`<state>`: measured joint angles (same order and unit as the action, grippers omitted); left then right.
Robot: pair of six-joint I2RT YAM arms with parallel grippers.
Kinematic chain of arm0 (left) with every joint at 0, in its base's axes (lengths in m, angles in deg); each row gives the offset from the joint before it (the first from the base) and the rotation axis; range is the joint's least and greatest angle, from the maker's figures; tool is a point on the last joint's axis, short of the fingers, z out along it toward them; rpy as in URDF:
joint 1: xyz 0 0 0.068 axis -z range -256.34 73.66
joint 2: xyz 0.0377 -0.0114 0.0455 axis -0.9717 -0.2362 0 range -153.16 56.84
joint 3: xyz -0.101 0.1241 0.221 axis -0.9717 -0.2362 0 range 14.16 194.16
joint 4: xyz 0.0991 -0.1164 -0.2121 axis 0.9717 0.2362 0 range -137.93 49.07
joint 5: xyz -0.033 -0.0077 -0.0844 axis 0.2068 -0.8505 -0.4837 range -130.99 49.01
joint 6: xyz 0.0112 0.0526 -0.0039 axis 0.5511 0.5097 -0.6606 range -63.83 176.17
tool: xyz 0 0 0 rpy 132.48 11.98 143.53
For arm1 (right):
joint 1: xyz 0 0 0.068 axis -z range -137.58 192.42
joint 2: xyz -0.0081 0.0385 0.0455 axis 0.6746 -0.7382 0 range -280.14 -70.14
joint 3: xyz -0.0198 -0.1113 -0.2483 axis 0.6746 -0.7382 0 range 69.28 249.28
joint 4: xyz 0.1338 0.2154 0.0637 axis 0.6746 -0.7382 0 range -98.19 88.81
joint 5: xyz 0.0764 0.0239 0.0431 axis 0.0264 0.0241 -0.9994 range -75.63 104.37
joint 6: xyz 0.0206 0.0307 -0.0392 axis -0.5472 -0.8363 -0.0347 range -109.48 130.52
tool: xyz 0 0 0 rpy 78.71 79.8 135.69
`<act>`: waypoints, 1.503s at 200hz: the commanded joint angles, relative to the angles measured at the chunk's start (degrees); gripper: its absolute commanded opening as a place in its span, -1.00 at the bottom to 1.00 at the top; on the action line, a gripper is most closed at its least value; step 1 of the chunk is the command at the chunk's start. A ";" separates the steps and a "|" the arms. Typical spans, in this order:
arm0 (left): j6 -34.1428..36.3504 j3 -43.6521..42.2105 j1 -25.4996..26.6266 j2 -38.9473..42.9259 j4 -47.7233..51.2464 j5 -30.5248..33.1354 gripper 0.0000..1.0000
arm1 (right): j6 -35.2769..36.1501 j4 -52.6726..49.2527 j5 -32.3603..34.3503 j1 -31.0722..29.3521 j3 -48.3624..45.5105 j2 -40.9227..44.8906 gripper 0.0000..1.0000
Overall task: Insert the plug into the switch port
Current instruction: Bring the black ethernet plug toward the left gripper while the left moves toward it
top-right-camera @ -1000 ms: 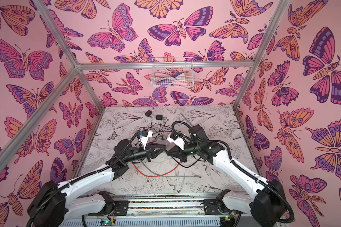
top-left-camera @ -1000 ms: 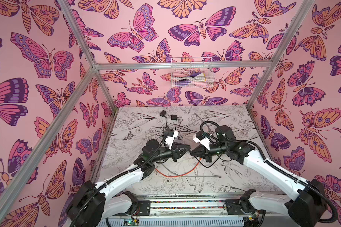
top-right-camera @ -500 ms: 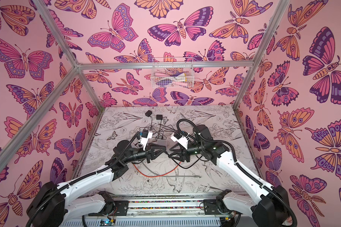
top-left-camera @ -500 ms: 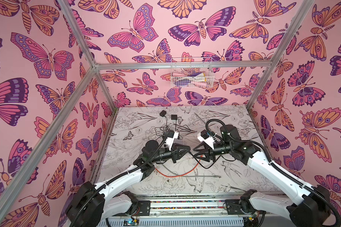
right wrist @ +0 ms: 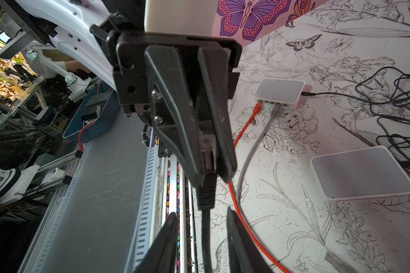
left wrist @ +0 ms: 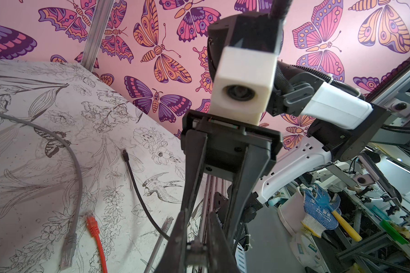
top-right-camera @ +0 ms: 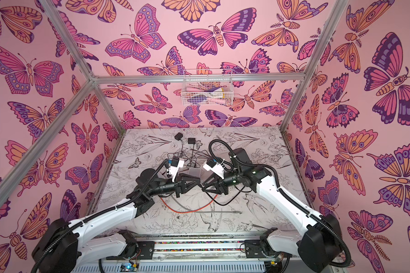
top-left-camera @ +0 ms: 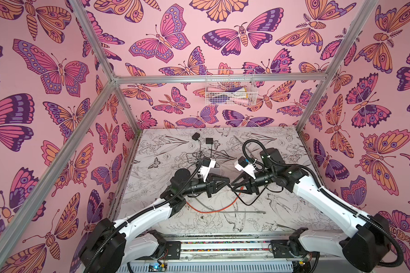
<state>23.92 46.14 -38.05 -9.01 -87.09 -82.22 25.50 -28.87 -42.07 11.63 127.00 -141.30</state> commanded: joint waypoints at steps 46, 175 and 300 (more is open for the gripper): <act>-0.47 0.79 0.04 -0.60 -4.79 -2.12 -1.00 | 0.46 1.95 -2.62 0.20 0.34 -0.04 -0.49; -0.49 0.80 -0.04 -2.53 -5.50 -1.48 -1.00 | 0.79 1.52 -4.12 -0.06 -0.76 -1.14 -0.60; -0.37 0.29 -0.46 -2.21 -5.32 -1.57 -1.00 | 0.05 2.76 -2.69 -0.06 -2.08 -0.29 -0.76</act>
<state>23.51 46.14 -38.08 -11.28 -90.30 -83.21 25.08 -26.86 -43.98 11.70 124.92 -142.67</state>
